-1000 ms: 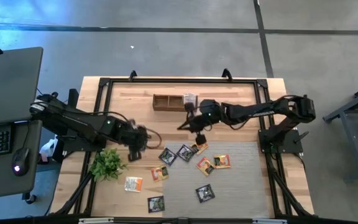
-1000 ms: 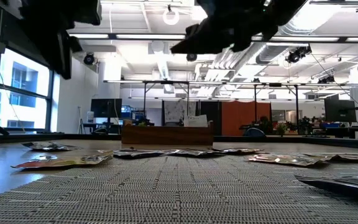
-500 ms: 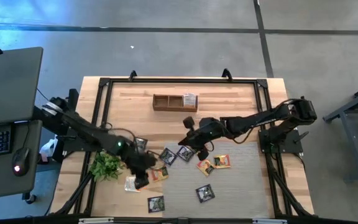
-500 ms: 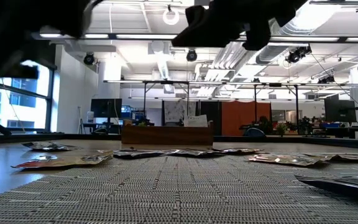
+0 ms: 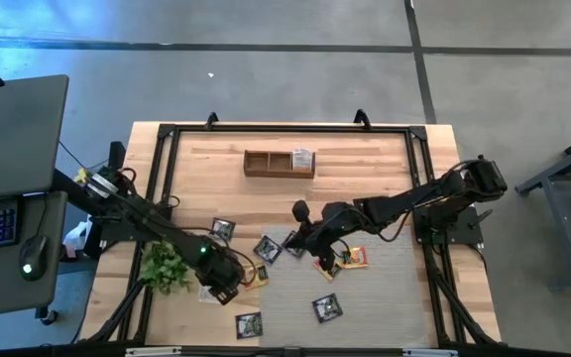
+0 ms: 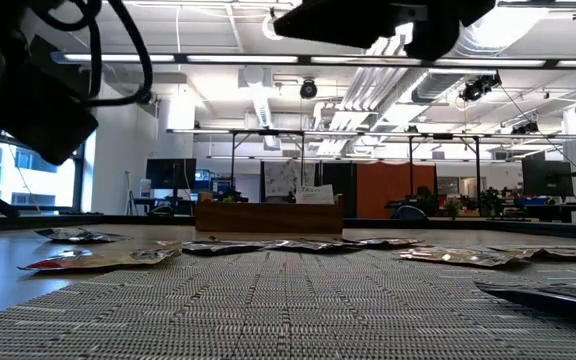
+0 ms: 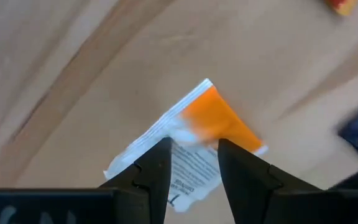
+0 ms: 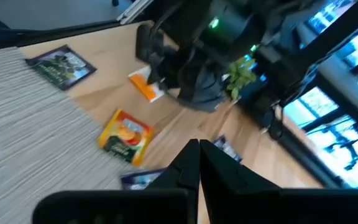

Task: Pick & Place Tea
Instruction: Put the white tea bag into the right section of the wooden organizer

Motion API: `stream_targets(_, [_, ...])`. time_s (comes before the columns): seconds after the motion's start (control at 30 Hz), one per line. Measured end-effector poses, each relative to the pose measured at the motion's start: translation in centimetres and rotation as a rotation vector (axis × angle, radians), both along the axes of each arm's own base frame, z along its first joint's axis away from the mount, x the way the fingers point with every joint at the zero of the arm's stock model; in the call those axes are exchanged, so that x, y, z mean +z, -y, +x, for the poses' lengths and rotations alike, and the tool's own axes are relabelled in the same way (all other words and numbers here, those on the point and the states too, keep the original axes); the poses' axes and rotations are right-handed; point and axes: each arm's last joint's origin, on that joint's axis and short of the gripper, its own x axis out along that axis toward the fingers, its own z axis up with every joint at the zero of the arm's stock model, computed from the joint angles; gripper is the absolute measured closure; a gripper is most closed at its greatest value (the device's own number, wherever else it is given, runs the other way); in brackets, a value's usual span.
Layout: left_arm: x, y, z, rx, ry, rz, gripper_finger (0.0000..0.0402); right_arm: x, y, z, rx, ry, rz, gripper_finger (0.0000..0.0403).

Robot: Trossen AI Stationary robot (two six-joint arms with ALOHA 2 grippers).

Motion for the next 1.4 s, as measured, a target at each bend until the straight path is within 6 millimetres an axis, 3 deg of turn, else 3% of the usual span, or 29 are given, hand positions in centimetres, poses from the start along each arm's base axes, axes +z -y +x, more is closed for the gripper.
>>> stream_targets(0.13, [-0.2,0.0,-0.5,-0.008,-0.039,0.036,0.0270,0.7,0.0,0.2,0.008,0.079,-0.015,0.0395])
stream_targets(0.37, [-0.1,-0.1,-0.2,-0.111,0.076,0.125,0.0270,1.0,0.0,0.3,0.021,0.125,-0.052,0.0397])
stream_targets(0.6, [0.0,-3.1,2.5,-0.264,0.291,0.300,0.0270,1.0,0.1,0.4,0.028,0.131,-0.074,0.0395])
stream_targets(0.8, [0.4,-6.3,4.2,-0.492,0.353,0.469,0.0270,1.0,0.1,0.4,0.036,0.137,-0.098,0.0394])
stream_targets(0.93, [2.0,-7.4,5.3,-0.596,0.355,0.495,0.0270,1.0,0.1,0.4,0.036,0.137,-0.098,0.0395])
stream_targets(1.13, [4.5,-7.8,5.6,-0.599,0.259,0.527,0.0270,0.8,0.1,0.3,0.035,0.113,-0.094,0.0392])
stream_targets(1.4, [2.4,-8.6,4.4,-0.473,0.186,0.635,0.0270,0.4,0.6,0.3,0.005,0.058,-0.028,0.0391])
